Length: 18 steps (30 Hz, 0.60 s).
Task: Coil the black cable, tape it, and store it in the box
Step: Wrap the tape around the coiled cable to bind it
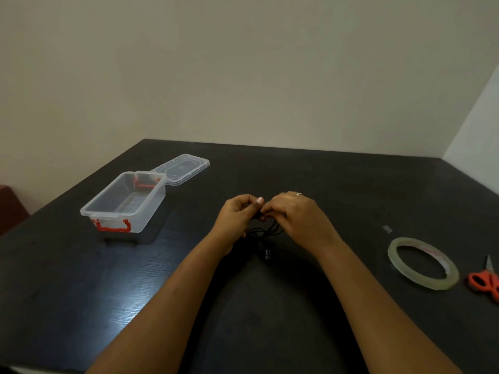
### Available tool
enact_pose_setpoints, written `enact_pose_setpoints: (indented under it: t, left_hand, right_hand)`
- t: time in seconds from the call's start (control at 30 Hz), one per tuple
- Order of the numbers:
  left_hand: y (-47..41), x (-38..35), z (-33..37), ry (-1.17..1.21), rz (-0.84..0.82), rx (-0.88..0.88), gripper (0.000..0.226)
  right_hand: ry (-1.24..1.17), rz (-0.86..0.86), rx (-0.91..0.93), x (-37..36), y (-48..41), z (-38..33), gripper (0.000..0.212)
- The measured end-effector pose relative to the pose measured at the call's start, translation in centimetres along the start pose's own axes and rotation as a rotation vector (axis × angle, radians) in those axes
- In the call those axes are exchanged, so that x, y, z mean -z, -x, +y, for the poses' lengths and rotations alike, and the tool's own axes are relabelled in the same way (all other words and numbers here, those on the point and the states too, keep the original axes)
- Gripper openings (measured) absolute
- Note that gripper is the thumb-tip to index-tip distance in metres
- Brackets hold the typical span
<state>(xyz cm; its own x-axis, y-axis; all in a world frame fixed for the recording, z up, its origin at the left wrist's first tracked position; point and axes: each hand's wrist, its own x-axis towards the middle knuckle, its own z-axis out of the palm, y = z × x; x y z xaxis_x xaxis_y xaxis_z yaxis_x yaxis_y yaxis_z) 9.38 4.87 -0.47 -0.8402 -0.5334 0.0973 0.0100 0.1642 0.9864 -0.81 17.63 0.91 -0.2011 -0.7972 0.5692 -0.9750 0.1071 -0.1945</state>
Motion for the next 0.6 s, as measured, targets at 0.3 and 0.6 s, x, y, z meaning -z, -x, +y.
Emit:
enact_pose_setpoints:
  t: [0.3, 0.6]
  left_hand:
    - [0.21, 0.10, 0.27, 0.047, 0.016, 0.027, 0.034]
    - [0.42, -0.04, 0.62, 0.079, 0.011, 0.041, 0.034]
  right_hand:
    - [-0.088, -0.079, -0.060, 0.47, -0.10, 0.06, 0.021]
    - [-0.169, -0.065, -0.126, 0.58, 0.01, 0.11, 0.022]
